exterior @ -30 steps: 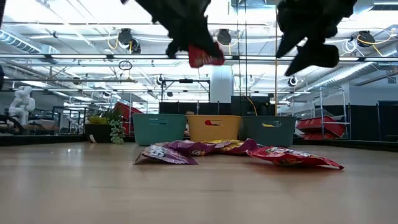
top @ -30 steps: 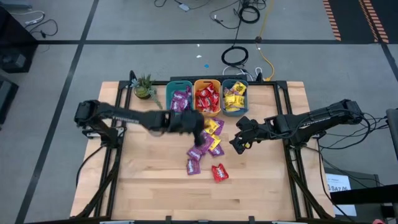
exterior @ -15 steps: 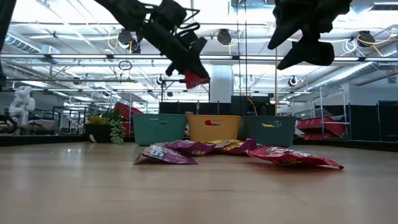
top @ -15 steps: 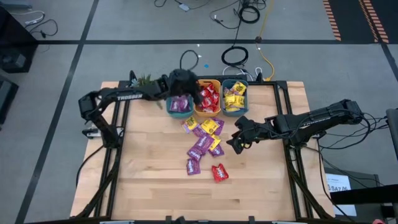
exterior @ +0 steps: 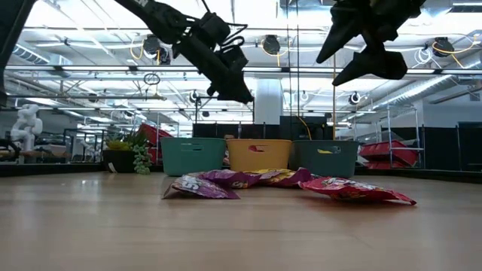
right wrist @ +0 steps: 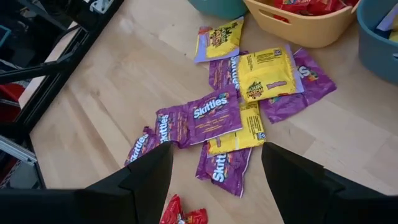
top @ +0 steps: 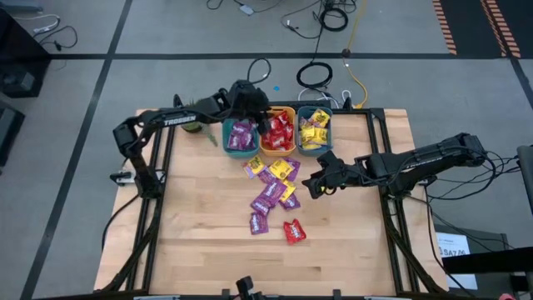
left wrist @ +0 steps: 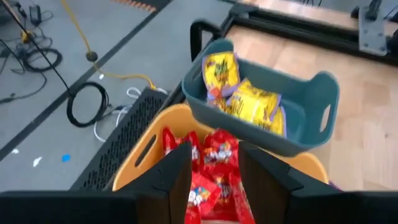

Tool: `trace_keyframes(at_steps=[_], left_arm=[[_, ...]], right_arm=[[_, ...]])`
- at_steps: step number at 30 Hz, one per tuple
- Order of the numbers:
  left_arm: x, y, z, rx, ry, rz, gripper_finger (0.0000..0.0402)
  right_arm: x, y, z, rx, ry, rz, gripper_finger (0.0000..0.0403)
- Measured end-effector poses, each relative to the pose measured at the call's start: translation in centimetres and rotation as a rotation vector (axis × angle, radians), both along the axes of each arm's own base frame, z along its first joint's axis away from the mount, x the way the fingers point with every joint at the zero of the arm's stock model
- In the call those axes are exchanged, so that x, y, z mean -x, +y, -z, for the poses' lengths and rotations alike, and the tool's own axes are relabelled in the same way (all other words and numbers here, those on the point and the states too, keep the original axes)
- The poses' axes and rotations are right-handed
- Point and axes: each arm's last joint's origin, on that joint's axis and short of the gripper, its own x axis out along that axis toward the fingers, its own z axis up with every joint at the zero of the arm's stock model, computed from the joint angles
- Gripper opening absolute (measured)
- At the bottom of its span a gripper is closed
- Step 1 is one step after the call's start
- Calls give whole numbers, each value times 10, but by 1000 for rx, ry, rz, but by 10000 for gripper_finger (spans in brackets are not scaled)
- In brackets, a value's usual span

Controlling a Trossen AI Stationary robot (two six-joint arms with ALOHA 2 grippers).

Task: Sort candy
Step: Put the red candy into the yellow bin

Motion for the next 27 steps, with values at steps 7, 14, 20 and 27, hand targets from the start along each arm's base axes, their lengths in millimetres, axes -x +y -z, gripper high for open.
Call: trace_keyframes(at_steps=[7, 14, 20, 27], left_arm=[[0, -2, -6, 8, 23, -3, 142], [-1, -10, -4, 29, 58, 16, 142], [13, -28, -14, 107, 137, 68, 142], [44, -64, -46, 142, 137, 135, 142]], right_arm=[[0, 0, 0, -1, -2, 0, 238], [0, 0, 0, 52, 16, -50, 238], [0, 0, 0, 101, 29, -97, 238], [0, 0, 1, 132, 39, -130, 238]])
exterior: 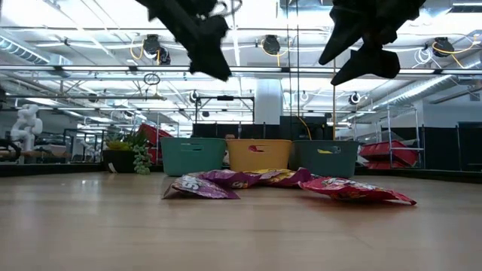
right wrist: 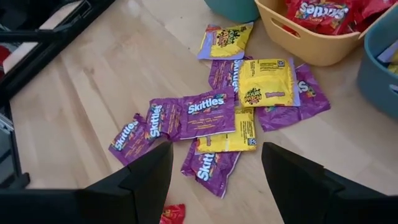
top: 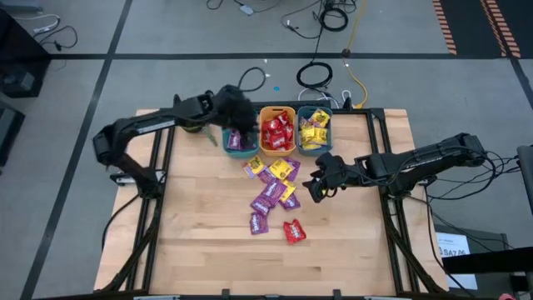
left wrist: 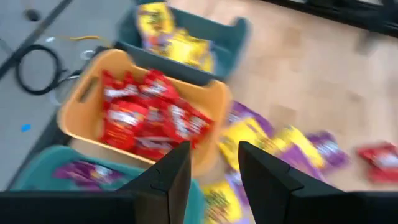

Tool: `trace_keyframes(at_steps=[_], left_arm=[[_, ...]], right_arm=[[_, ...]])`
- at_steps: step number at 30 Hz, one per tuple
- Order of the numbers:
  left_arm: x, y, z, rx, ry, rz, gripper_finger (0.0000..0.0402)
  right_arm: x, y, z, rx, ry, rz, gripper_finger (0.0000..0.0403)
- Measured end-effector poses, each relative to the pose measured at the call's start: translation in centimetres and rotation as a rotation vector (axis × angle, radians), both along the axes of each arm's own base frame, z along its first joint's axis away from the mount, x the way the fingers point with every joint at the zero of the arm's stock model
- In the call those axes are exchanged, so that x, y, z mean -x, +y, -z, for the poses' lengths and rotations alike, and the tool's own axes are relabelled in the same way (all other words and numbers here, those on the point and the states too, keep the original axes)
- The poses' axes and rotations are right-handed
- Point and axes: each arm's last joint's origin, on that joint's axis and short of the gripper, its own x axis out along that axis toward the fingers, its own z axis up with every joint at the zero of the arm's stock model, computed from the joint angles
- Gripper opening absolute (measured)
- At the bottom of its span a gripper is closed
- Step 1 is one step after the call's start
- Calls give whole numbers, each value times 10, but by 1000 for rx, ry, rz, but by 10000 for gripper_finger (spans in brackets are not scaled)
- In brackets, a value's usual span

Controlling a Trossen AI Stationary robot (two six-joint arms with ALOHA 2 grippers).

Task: Sort candy
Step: Put the red candy into the yellow bin

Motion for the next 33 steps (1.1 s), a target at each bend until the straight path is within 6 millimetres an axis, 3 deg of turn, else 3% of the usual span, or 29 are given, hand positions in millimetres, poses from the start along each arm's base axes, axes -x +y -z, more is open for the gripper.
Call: trace_keyframes(at_steps=[8, 13, 20, 29, 33], left_arm=[[77, -74, -11, 19, -189, 118, 142], [133, -109, 3, 3, -334, 133, 142], [182, -124, 29, 114, -471, 88, 142], [212, -131, 60, 69, -646, 152, 142], [216, -133, 82, 80, -670, 170, 142]], right_arm=[[-6, 12, 11, 40, 78, -204, 251], [-16, 36, 36, 107, 195, -386, 266], [-35, 71, 80, 234, 276, -601, 272], [-64, 104, 141, 222, 219, -660, 271], [-69, 109, 164, 184, 243, -608, 236]])
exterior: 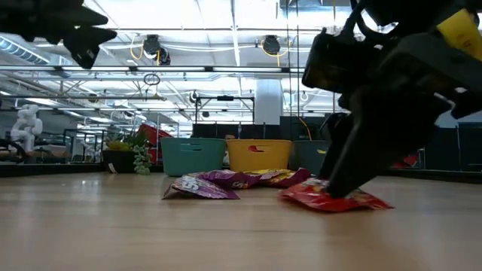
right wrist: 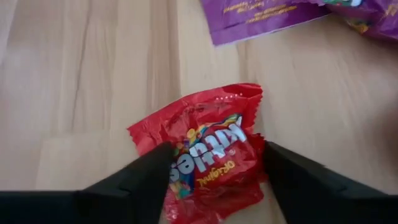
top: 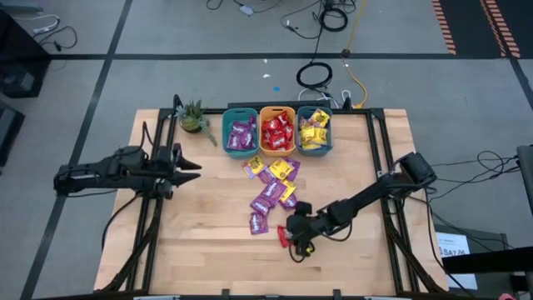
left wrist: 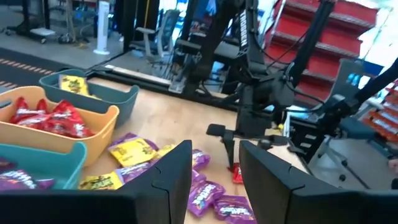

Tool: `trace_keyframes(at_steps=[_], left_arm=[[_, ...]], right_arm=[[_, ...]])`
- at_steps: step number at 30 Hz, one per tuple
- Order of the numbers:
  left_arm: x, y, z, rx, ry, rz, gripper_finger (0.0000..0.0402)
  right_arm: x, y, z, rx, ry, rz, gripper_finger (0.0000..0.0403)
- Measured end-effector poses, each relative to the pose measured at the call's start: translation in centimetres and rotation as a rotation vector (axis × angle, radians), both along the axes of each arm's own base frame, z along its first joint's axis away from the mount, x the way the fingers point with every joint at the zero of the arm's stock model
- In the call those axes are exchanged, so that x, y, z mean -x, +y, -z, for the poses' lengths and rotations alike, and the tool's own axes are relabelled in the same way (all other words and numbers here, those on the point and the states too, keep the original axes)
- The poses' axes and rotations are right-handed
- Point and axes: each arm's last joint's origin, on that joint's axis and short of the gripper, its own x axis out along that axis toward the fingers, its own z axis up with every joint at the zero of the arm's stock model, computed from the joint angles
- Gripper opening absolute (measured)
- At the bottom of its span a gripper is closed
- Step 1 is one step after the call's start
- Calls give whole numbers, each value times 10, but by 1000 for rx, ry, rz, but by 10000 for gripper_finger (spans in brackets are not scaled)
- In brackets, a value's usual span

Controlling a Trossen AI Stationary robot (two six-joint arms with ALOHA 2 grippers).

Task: Sort candy
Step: Put the red candy into the yellow bin

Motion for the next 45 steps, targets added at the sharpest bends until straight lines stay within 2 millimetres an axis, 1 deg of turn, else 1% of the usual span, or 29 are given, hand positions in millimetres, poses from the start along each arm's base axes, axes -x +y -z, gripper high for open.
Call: trace_keyframes(at_steps=[2, 3, 6, 7, 8, 10, 12, 14, 15, 17, 19, 21, 23, 25, 27, 29, 32, 34, 37, 41, 43, 45], left_arm=[[1, -1, 9, 2, -30, 9, 142], [1, -1, 12, 2, -47, 15, 142], [2, -2, 25, 3, -72, 30, 142], [2, -3, 30, 14, -69, 35, 142], [2, -4, 34, 21, -62, 51, 142], [0, -6, 41, 26, -38, 103, 142], [-1, -7, 44, 27, -32, 135, 142], [-1, -7, 46, 27, -31, 138, 142], [-1, -8, 46, 27, -30, 139, 142], [-1, -8, 44, 23, -45, 140, 142], [-1, -8, 43, 21, -56, 139, 142], [-1, -8, 42, 7, -71, 139, 142], [-1, -7, 42, -9, -70, 138, 142], [-1, -7, 42, -31, -75, 139, 142], [-1, -7, 42, -35, -72, 132, 142], [-2, -7, 42, -36, -73, 122, 142], [-2, -7, 43, -36, -70, 120, 142], [-2, -7, 43, -36, -69, 120, 142], [-2, -7, 43, -30, -61, 120, 142], [-1, -7, 43, -27, -61, 137, 142], [-1, -8, 43, -27, -60, 143, 142], [-1, -8, 44, -26, -52, 144, 142]], right_arm=[[0, 2, 5, -17, 4, 41, 189], [0, 3, 6, -27, 6, 54, 159], [0, 5, 5, -84, 7, 108, 62], [-1, 5, 2, -109, 2, 124, 36], [0, 5, -1, -127, -1, 138, 26], [4, 3, -10, -143, -3, 172, 26], [7, -1, -24, -133, -19, 223, 26], [10, -7, -42, -71, -11, 278, 26], [9, -10, -56, -31, -20, 306, 26], [4, -14, -90, 21, -43, 345, 26], [0, -23, -119, 93, -21, 357, 26], [-12, -34, -145, 138, -41, 368, 26], [-24, -55, -170, 197, -95, 429, 26], [-35, -80, -193, 223, -170, 502, 26], [-43, -110, -206, 218, -200, 578, 25], [-48, -142, -210, 211, -227, 674, 25], [-46, -188, -212, 210, -239, 824, 38], [-45, -215, -209, 208, -231, 901, 45], [-45, -248, -200, 178, -206, 932, 61], [-47, -282, -194, 92, -232, 893, 105], [-47, -294, -190, 75, -228, 869, 134], [-45, -301, -186, 85, -206, 872, 165]])
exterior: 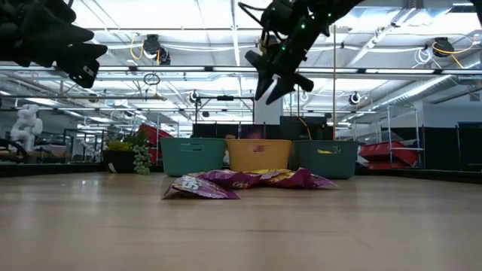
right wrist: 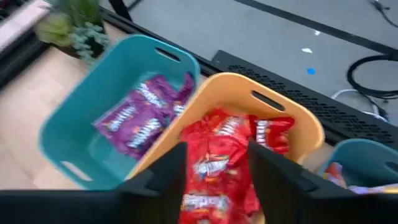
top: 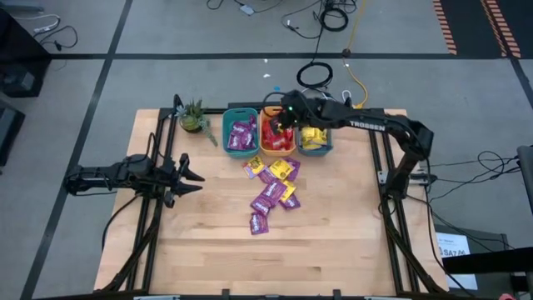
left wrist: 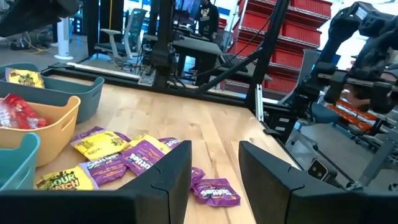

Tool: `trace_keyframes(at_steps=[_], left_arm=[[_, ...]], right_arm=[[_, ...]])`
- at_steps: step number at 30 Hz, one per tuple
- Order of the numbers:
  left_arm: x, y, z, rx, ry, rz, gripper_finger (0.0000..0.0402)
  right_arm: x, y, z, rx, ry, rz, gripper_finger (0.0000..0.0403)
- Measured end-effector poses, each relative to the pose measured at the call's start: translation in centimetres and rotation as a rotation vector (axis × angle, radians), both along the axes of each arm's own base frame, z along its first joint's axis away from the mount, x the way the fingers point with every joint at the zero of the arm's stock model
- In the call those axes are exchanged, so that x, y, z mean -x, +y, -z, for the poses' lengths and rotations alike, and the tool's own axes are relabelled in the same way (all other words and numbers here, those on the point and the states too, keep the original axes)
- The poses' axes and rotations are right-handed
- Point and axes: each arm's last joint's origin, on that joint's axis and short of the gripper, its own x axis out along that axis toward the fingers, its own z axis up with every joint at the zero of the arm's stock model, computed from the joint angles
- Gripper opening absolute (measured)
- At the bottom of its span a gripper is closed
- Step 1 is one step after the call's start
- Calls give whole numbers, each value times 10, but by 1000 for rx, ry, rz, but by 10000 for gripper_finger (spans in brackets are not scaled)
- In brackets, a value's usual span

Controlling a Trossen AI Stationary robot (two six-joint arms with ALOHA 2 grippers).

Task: Sort candy
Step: Put the red candy into the yellow bin, then put the yellow candy into the dark blue bin

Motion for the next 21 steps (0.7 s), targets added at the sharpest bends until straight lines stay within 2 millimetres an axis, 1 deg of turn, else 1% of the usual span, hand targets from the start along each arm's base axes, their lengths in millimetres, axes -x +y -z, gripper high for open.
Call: trace_keyframes(at_steps=[3, 6, 10, 14, 17, 21], left_arm=[[0, 0, 0, 0, -1, 0, 142], [0, 0, 0, 0, -1, 1, 142], [0, 0, 0, 0, -2, 1, 142], [0, 0, 0, 0, -3, 1, 142], [0, 0, 0, -1, -3, 1, 142], [0, 0, 0, -1, -3, 1, 142]], right_arm=[[1, -5, 1, 12, 16, -2, 212], [1, -6, 0, 40, 19, -24, 255], [1, -5, 0, 63, 45, -57, 294], [1, -5, 0, 70, 56, -70, 309], [1, -5, 0, 69, 56, -69, 310], [2, -4, 2, 27, 54, -37, 307]])
